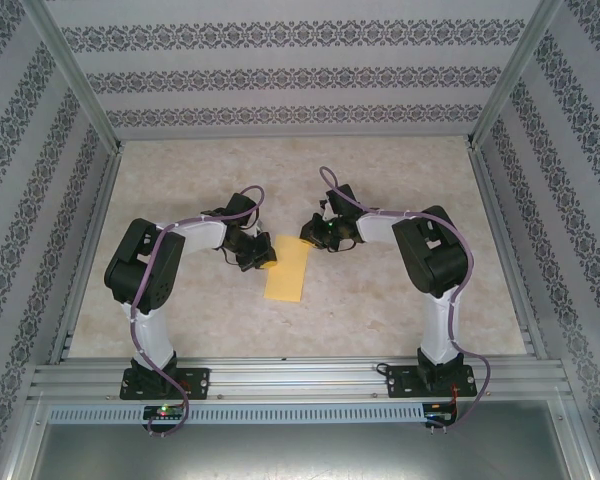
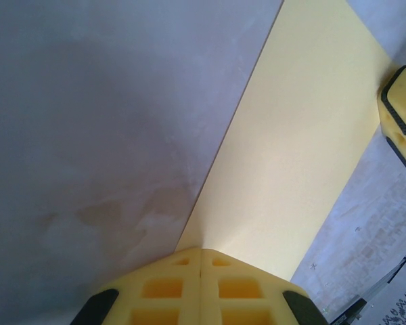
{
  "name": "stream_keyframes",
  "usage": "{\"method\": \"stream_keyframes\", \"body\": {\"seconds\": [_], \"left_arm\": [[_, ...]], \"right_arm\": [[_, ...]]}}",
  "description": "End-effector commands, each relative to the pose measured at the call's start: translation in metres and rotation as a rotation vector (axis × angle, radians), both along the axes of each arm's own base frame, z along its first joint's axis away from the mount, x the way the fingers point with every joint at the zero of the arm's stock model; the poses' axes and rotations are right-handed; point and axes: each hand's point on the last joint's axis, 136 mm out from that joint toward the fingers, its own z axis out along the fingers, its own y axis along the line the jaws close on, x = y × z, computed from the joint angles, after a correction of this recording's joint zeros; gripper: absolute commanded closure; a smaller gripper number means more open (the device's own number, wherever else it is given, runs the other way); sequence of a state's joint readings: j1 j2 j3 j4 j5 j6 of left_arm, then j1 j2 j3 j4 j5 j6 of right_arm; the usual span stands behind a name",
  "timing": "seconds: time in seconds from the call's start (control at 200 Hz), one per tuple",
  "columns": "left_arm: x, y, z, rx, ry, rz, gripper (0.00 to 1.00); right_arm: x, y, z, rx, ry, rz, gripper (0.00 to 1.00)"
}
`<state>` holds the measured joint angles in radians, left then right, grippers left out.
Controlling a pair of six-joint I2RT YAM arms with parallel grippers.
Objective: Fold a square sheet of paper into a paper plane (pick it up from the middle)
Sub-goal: Fold the square sheet of paper in half at the center of the table, then fold the triangle a second time at the center of the table.
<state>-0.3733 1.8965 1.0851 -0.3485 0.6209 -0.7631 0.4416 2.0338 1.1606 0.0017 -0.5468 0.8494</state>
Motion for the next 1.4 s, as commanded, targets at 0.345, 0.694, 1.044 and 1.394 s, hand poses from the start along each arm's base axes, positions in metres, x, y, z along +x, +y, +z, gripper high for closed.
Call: {"method": "stream_keyframes", "body": {"seconds": [0.345,0.694,1.044,1.394], "left_arm": [[-0.003,0.012,0.043,0.074,-0.134,-0.003,0.79],[-0.001,0.029,0.035,0.072,-0.093,0.032,0.66],[-0.001,0.024,0.028,0.051,-0.06,0.022,0.66],[-0.002,0.02,0.022,0.036,-0.037,0.01,0.66]], "right_arm": [[-0.058,-0.02,0.061,-0.139,-0.128,0.016,0.52],[-0.104,0.009,0.036,-0.086,-0.053,0.076,0.61],[-0.104,0.023,0.018,-0.076,-0.008,0.098,0.6],[-0.105,0.023,0.004,-0.093,0.018,0.103,0.61]]}}
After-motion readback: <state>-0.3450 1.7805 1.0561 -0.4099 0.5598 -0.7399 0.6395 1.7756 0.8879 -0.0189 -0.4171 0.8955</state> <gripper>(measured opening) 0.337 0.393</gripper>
